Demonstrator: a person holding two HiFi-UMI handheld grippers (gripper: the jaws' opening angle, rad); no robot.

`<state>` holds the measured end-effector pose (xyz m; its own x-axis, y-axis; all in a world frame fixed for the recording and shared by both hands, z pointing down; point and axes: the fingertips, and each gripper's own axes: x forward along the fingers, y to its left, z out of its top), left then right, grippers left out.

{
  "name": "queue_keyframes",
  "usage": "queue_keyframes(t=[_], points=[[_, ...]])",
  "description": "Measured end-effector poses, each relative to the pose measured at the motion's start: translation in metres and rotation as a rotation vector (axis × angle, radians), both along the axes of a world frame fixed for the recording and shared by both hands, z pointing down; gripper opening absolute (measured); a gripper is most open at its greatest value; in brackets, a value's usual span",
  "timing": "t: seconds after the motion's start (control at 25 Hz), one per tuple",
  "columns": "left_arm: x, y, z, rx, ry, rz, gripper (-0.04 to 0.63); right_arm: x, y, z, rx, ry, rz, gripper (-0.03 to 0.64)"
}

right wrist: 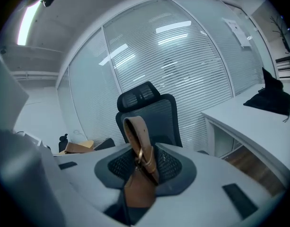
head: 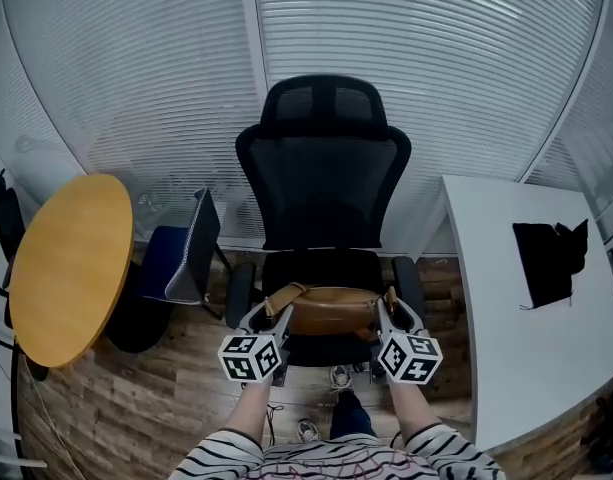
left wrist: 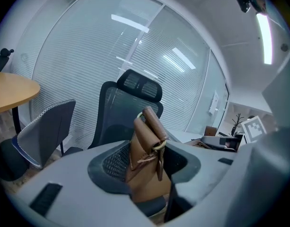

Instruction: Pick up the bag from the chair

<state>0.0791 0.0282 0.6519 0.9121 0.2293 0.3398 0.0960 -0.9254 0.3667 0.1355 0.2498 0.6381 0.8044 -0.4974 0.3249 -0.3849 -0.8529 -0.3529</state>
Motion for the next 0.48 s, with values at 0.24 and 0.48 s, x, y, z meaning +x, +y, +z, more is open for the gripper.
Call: queue_keyframes(t=[0.24, 0.48], points=[[-0.008, 0.001, -0.032, 0.01, 0.05, 0.005, 0.202, -0.009, 0.002, -0.034, 0.011, 0.055, 0.01, 0.124], [-0.018, 0.002, -0.061, 0.027, 0.104, 0.002, 0.202, -0.02, 0.004, -0.063, 0.026, 0.111, 0.008, 0.124]])
